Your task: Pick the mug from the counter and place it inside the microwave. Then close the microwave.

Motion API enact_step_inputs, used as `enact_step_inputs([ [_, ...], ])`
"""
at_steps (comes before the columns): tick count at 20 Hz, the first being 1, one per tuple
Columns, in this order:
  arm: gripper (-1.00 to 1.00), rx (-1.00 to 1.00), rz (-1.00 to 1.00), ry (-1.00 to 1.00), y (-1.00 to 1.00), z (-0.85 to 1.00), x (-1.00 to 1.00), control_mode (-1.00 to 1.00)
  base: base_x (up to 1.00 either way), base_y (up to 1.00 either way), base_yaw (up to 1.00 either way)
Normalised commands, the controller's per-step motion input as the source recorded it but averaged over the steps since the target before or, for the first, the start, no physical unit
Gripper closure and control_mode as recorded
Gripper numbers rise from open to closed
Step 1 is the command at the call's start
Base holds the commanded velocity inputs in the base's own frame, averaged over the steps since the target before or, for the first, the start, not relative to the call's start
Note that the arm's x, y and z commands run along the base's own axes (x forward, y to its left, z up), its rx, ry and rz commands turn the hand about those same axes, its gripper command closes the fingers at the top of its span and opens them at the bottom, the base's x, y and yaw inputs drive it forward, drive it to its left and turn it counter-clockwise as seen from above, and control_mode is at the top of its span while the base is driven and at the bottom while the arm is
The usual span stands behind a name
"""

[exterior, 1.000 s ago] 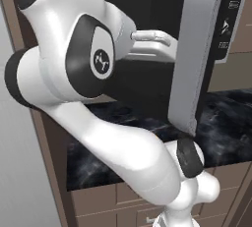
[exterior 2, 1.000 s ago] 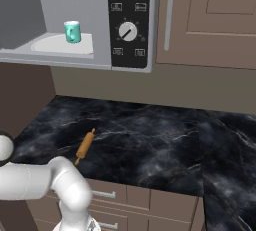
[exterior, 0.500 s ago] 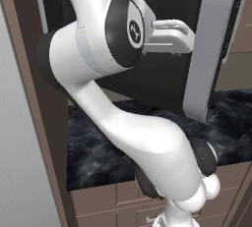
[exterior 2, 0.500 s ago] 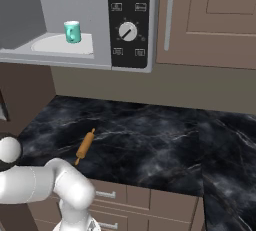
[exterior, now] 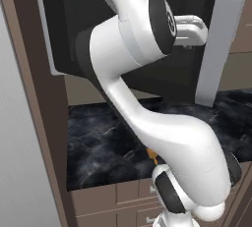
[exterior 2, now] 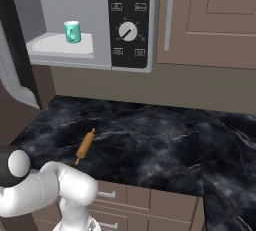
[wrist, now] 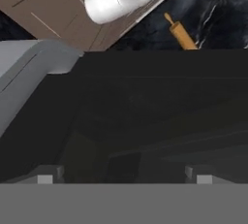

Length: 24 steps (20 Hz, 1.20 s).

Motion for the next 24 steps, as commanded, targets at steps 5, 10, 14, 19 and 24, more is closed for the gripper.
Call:
enact_step_inputs([
  [5, -1.0, 0.0, 0.04, -0.12, -0.6, 0.0, 0.11, -1.0, 0.0, 0.0, 0.0],
  [10, -1.0, 0.0, 0.05, -0.09, -0.54, 0.0, 0.15, -1.0, 0.0, 0.0, 0.0],
  [14, -1.0, 0.0, 0.03, -0.04, -0.52, 0.03, 0.22, -1.0, 0.0, 0.0, 0.0],
  [19, -1.0, 0.0, 0.01, -0.03, -0.48, 0.04, 0.35, -1.0, 0.0, 0.0, 0.0],
  [24, -1.0, 0.0, 0.0, -0.03, -0.33, 0.12, 0.3, -1.0, 0.0, 0.0, 0.0],
])
